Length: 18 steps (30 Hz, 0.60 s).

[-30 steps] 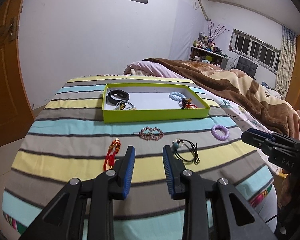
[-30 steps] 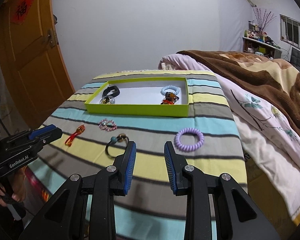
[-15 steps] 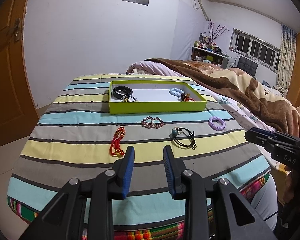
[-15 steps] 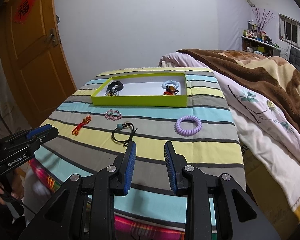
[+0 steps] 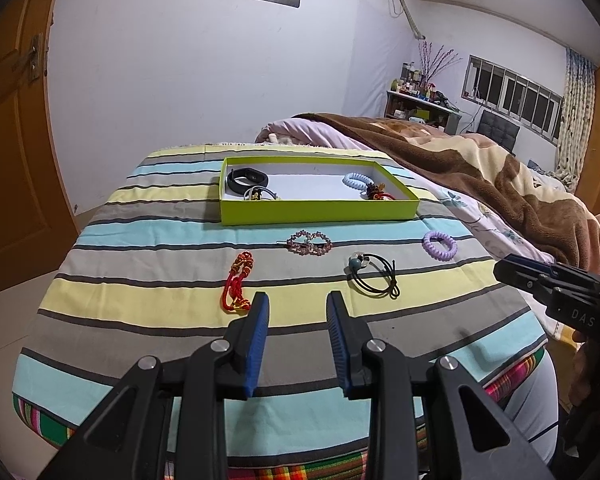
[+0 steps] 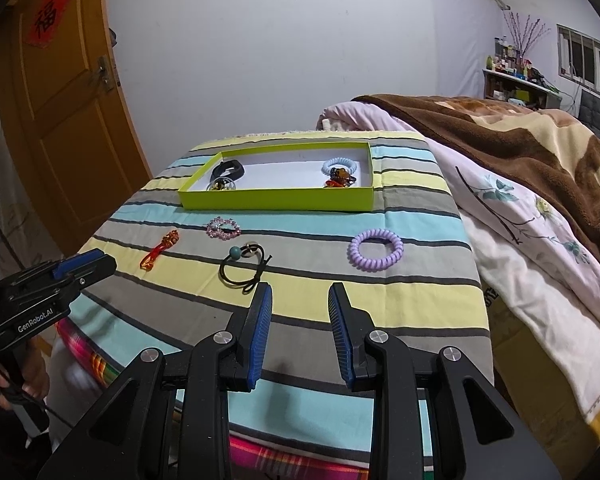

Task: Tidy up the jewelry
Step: 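Withdraw both open tools from the box toward the remaining jewelry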

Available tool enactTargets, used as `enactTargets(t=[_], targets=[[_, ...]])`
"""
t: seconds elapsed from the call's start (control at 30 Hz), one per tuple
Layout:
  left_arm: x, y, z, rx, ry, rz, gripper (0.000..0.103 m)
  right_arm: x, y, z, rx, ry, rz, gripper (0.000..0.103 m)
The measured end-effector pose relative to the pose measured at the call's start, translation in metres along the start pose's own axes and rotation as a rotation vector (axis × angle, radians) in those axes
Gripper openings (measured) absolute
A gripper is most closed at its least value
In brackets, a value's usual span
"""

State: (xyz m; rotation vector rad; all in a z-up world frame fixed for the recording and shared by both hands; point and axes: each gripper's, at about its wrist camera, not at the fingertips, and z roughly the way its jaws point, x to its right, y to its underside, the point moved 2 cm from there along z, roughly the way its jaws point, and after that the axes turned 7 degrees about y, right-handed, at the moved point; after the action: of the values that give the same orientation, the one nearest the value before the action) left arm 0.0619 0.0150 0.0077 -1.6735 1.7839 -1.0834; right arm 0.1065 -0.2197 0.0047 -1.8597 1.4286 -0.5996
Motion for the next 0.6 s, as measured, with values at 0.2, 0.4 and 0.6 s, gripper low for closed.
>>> enactTargets(t=[0.2,0.4,0.6], targets=[[-0.002,0.000,0.005,-0.010,-0.004,-0.004,0.031,0.002,0.000,0.006,-0.010,0.002,0.002,0.030],[-0.003,-0.001,0.013,-0.022,-0.002,-0.005,0.031,0.004,-0.002,0.013,-0.020,0.004,0.004,0.030],[-0.004,-0.004,0.023,-0.034,-0.004,0.001,0.031,0.004,-0.005,0.024,-0.035,-0.001,0.003,0.030]])
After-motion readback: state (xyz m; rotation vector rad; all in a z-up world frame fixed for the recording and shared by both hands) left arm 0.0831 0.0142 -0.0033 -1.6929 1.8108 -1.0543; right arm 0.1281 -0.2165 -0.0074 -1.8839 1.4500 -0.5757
